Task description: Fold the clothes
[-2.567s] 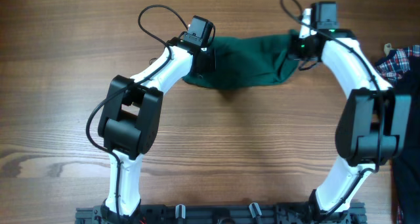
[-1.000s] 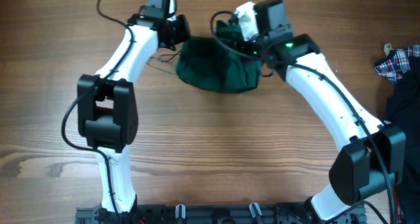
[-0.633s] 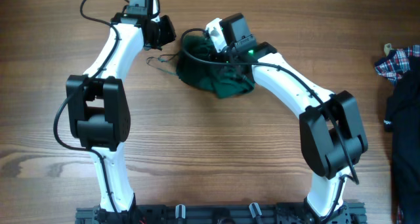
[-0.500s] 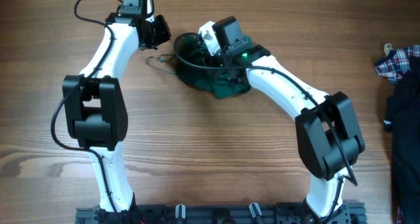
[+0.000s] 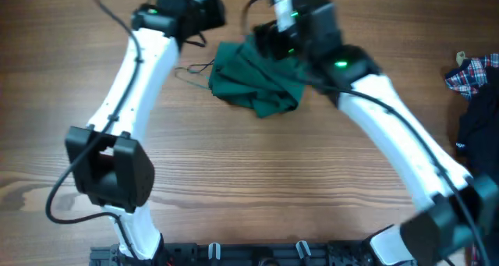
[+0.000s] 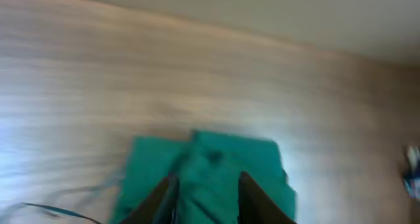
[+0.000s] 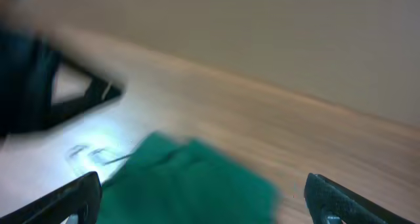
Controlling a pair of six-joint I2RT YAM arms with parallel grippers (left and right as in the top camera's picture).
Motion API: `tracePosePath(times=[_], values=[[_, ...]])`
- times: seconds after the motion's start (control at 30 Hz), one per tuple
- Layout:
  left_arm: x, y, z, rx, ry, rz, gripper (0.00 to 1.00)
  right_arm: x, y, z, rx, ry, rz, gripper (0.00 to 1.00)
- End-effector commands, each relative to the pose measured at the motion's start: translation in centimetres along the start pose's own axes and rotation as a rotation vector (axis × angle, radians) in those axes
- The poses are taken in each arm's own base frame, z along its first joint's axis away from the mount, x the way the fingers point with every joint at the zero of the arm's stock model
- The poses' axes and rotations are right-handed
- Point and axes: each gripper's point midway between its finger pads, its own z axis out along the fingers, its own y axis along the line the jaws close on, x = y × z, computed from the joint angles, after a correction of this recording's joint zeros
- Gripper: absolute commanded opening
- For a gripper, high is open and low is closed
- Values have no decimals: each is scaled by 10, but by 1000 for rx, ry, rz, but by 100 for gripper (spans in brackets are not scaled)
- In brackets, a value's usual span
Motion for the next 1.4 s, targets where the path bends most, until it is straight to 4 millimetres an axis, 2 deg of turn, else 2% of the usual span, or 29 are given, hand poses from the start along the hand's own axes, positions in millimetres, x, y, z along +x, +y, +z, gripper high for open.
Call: tracePosePath(times=[0.0, 0.07, 0.17, 0.23, 0.33, 0.47, 0.57, 0.73, 0.8, 0.93, 1.03, 1.1, 1.13, 1.2, 1.27, 1.37], values=[[36, -64, 17, 75, 51, 120, 29, 7, -81, -17, 244, 36, 121, 100], [54, -76, 30, 47, 68, 155, 29, 28, -116, -19, 310, 106, 173, 100], [95, -80, 68, 17, 156, 189, 29, 59, -169, -32, 423, 183, 373, 100], [111, -65, 87, -32, 197, 191, 32, 73, -186, -39, 452, 224, 401, 100], [119, -34, 98, -150, 220, 189, 33, 85, -204, -47, 490, 260, 426, 100], [149, -14, 90, -220, 352, 188, 33, 94, -205, -43, 496, 265, 427, 100], [157, 1, 83, -284, 392, 192, 33, 104, -205, -38, 496, 281, 426, 100], [173, 14, 88, -302, 421, 189, 33, 112, -209, -34, 524, 308, 418, 100], [186, 25, 90, -319, 450, 185, 33, 120, -216, -31, 564, 328, 410, 100], [211, 46, 95, -351, 502, 177, 34, 135, -216, -18, 564, 376, 406, 100], [211, 52, 95, -359, 507, 165, 34, 144, -216, -10, 564, 404, 404, 100], [202, 48, 96, -345, 476, 165, 34, 148, -216, -8, 564, 415, 404, 100], [184, 37, 91, -326, 438, 164, 34, 148, -216, -7, 564, 415, 403, 100], [134, 5, 68, -268, 323, 166, 36, 147, -216, -7, 564, 411, 404, 100], [108, -8, 55, -239, 255, 160, 35, 148, -216, -7, 562, 416, 393, 100], [105, 5, 60, -256, 256, 141, 35, 148, -216, -7, 558, 420, 380, 100]])
